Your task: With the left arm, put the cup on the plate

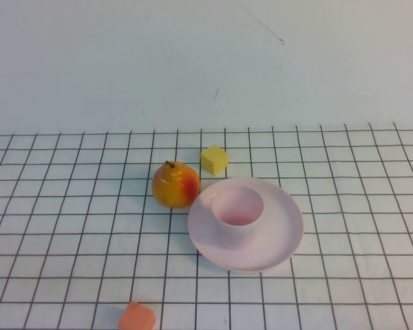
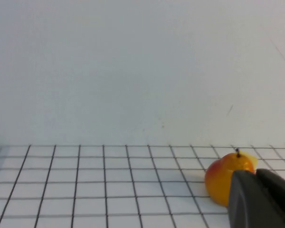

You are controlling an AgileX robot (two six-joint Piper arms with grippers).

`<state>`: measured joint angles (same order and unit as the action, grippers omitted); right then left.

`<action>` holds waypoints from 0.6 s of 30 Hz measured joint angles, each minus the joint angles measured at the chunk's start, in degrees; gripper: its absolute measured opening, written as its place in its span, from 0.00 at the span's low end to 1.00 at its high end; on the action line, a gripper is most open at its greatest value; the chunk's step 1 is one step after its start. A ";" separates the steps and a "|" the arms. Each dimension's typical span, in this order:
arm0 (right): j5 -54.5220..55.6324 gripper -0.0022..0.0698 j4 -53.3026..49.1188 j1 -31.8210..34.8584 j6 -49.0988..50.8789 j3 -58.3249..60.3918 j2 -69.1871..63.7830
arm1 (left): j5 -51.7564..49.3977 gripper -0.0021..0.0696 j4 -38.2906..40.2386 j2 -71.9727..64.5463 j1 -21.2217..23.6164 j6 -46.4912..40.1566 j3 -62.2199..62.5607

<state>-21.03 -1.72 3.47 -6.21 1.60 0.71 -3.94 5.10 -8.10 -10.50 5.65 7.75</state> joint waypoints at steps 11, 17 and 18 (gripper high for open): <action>0.00 0.03 0.00 0.00 0.00 0.00 0.00 | -8.46 0.03 1.72 8.58 8.32 1.84 -9.29; 0.00 0.03 0.00 0.00 0.00 0.00 0.00 | -14.40 0.03 1.72 8.58 8.41 1.84 -9.20; 0.00 0.03 0.00 0.00 0.00 0.00 0.00 | -14.53 0.03 1.72 8.58 8.41 1.84 -9.20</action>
<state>-21.03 -1.72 3.47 -6.21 1.60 0.71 -18.46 6.83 0.48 -2.09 7.50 -1.45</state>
